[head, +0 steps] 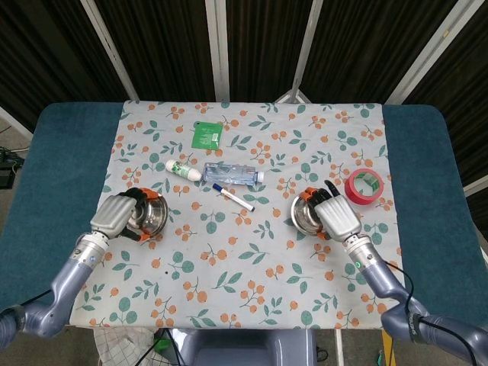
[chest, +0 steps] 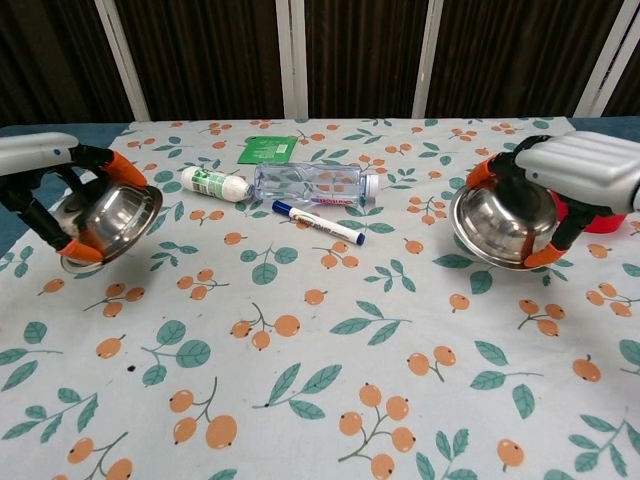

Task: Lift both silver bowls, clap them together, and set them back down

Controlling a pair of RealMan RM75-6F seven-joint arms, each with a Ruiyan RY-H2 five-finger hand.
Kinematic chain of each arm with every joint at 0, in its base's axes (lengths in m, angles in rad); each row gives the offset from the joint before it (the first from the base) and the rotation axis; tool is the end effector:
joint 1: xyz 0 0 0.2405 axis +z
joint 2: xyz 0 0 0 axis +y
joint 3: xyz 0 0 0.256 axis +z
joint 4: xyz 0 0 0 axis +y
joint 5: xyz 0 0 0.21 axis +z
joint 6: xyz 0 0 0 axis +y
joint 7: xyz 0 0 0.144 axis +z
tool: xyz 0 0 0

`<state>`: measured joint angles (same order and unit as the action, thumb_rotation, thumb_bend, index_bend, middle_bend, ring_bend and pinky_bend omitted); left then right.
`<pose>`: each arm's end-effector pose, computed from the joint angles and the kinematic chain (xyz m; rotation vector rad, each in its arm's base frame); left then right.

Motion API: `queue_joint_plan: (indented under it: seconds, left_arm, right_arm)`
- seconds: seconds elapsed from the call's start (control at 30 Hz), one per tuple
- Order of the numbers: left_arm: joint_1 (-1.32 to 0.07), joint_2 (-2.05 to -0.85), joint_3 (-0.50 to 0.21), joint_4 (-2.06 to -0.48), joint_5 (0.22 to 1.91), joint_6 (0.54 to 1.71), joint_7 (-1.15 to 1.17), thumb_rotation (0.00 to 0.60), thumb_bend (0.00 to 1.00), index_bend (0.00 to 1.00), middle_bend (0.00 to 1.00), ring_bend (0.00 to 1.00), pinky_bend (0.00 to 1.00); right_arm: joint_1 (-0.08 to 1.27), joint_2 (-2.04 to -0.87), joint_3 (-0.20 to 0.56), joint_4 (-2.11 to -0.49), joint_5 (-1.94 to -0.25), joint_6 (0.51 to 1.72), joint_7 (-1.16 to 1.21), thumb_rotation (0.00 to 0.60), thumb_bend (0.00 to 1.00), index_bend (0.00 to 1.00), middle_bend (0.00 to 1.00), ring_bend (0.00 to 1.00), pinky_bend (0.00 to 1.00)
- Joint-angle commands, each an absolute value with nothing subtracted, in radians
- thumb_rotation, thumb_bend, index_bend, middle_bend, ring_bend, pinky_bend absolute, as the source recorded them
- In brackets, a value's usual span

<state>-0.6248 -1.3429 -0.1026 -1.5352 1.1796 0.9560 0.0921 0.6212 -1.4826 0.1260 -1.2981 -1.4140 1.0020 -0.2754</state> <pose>-0.2163 0.3261 0.0394 -1.7725 -1.1143 -0.8802 -0.2140 -0.3414 0.0178 1.9118 -0.6417 0.8077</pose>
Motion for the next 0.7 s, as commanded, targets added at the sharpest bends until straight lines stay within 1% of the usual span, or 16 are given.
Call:
queue_joint_plan:
  seconds: [0.03, 0.27, 0.47, 0.57, 0.7]
  left_arm:
    - [-0.639, -1.367, -0.110, -1.517, 1.187, 0.937, 0.078, 0.600, 0.06, 0.34, 0.23, 0.15, 0.38]
    - [-0.671, -1.434, -0.121, -1.474, 1.177, 0.899, 0.089, 0.600, 0.06, 0.34, 0.23, 0.15, 0.38]
    - [-0.711, -1.488, -0.135, -1.461, 1.127, 0.874, 0.178, 0.600, 0.06, 0.33, 0.23, 0.15, 0.38]
    - [-0.728, -1.510, -0.139, -1.458, 1.096, 0.868, 0.229, 0.600, 0.06, 0.31, 0.22, 0.15, 0.38]
    - [-0.751, -1.541, -0.146, -1.461, 1.047, 0.880, 0.321, 0.600, 0.06, 0.30, 0.20, 0.15, 0.37]
  right_arm:
    - [0.627, -1.502, 0.124, -1.280, -1.388, 0.982, -0.298, 0.600, 0.11, 0.44, 0.21, 0.28, 0.11]
    - [0.634, -1.522, 0.120, -1.252, -1.351, 0.950, -0.329, 0.600, 0.11, 0.44, 0.21, 0.28, 0.11]
    - [0.635, -1.514, 0.123, -1.244, -1.333, 0.943, -0.333, 0.600, 0.11, 0.44, 0.21, 0.28, 0.11]
    - [0.636, -1.509, 0.122, -1.244, -1.328, 0.938, -0.334, 0.600, 0.11, 0.44, 0.21, 0.28, 0.11]
    - [0.634, -1.508, 0.126, -1.246, -1.306, 0.933, -0.335, 0.600, 0.11, 0.44, 0.21, 0.28, 0.06]
